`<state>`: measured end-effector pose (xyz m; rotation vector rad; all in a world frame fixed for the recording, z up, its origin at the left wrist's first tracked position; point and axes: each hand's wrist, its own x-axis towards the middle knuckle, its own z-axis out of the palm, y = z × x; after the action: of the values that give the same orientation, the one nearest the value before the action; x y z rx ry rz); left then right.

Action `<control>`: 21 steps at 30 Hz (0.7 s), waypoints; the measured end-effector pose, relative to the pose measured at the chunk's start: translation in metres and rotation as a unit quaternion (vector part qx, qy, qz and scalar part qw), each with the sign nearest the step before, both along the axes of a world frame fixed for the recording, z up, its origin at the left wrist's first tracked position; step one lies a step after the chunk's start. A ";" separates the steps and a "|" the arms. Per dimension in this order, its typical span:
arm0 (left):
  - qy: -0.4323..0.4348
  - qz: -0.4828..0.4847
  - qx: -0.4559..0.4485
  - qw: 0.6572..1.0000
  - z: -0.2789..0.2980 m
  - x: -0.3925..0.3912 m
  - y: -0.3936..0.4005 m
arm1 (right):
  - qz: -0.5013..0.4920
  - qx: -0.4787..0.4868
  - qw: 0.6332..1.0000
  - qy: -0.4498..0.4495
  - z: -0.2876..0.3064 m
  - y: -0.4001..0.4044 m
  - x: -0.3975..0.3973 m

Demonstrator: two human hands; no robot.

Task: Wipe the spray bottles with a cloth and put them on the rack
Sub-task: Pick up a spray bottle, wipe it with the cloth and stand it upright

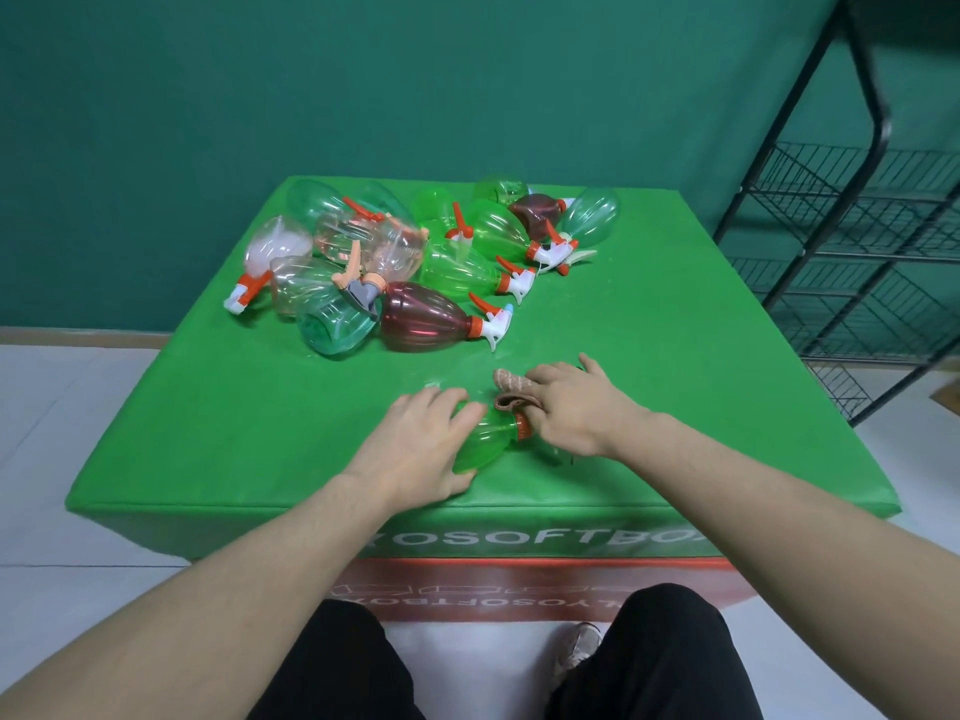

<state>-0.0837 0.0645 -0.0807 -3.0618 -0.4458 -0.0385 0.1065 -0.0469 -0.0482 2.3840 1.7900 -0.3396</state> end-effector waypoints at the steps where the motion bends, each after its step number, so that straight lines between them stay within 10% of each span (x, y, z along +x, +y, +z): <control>1: 0.000 -0.001 0.000 1.000 0.001 0.000 0.000 | 0.002 0.001 1.000 0.004 -0.002 0.002 0.000; 14: 0.000 0.019 -0.034 0.999 0.005 0.005 0.006 | -0.051 0.076 0.980 0.178 0.000 0.020 0.011; 21: 0.007 0.028 -0.064 0.998 0.008 0.003 0.008 | -0.204 0.204 0.902 0.320 -0.009 0.008 0.022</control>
<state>-0.0810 0.0721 -0.0727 -3.1703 -0.5541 0.0156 0.1286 -0.0386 -0.0577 3.2376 1.6707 -0.9873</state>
